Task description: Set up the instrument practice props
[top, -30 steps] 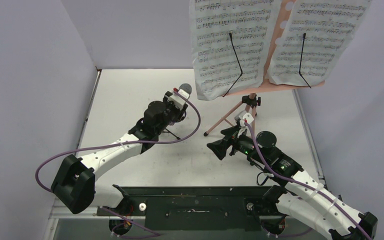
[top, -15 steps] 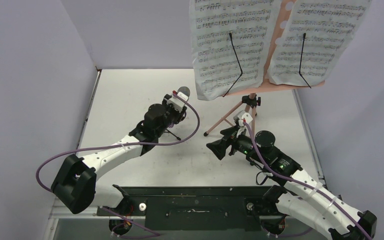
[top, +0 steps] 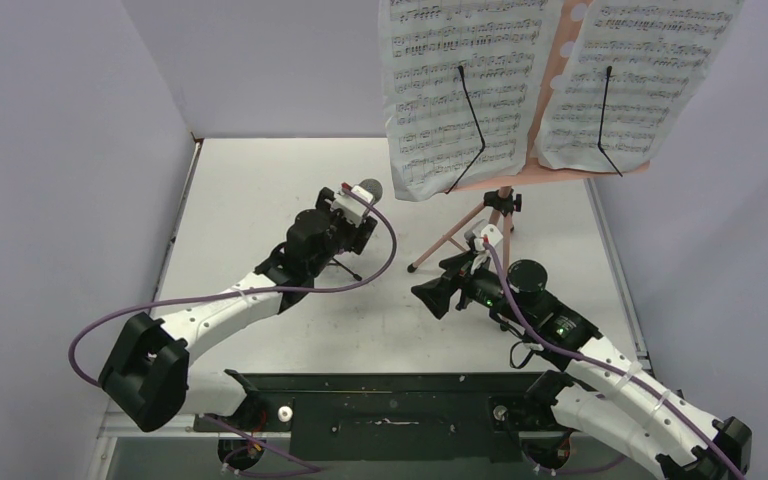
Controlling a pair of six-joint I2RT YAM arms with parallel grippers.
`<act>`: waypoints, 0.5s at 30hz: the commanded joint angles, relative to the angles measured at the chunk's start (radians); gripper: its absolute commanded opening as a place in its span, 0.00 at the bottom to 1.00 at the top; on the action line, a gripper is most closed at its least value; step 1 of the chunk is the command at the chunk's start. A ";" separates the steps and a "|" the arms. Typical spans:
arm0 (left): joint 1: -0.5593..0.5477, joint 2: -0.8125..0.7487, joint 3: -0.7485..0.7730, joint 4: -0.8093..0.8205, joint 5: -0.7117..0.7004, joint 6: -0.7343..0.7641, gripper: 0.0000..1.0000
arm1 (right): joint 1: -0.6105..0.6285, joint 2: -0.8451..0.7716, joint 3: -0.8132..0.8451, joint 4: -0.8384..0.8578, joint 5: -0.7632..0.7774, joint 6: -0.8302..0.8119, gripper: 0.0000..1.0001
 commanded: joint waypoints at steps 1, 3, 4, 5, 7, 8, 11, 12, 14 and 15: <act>0.006 -0.062 0.045 -0.018 0.043 -0.045 0.69 | 0.000 0.018 0.019 0.073 -0.002 0.001 0.90; 0.007 -0.078 0.049 -0.017 0.062 -0.059 0.76 | 0.000 0.021 0.022 0.072 -0.004 0.002 0.90; 0.007 -0.085 0.050 -0.017 0.073 -0.065 0.81 | -0.001 0.021 0.021 0.072 -0.004 0.002 0.90; 0.008 -0.092 0.053 -0.015 0.085 -0.073 0.84 | 0.000 0.019 0.020 0.073 -0.003 0.002 0.90; 0.007 -0.105 0.057 -0.013 0.110 -0.093 0.92 | 0.000 0.019 0.019 0.072 0.000 0.002 0.90; 0.008 -0.110 0.058 -0.011 0.123 -0.103 0.95 | 0.001 0.019 0.020 0.073 0.001 0.003 0.90; 0.008 -0.126 0.062 -0.009 0.153 -0.129 0.96 | -0.001 0.022 0.021 0.078 0.000 0.006 0.90; 0.008 -0.130 0.067 -0.012 0.159 -0.138 0.96 | 0.000 0.025 0.020 0.080 -0.002 0.006 0.90; 0.010 -0.133 0.084 -0.019 0.153 -0.167 0.96 | -0.001 0.032 0.017 0.090 -0.005 0.010 0.90; 0.013 -0.134 0.092 -0.019 0.151 -0.185 0.96 | 0.000 0.034 0.015 0.093 -0.007 0.012 0.90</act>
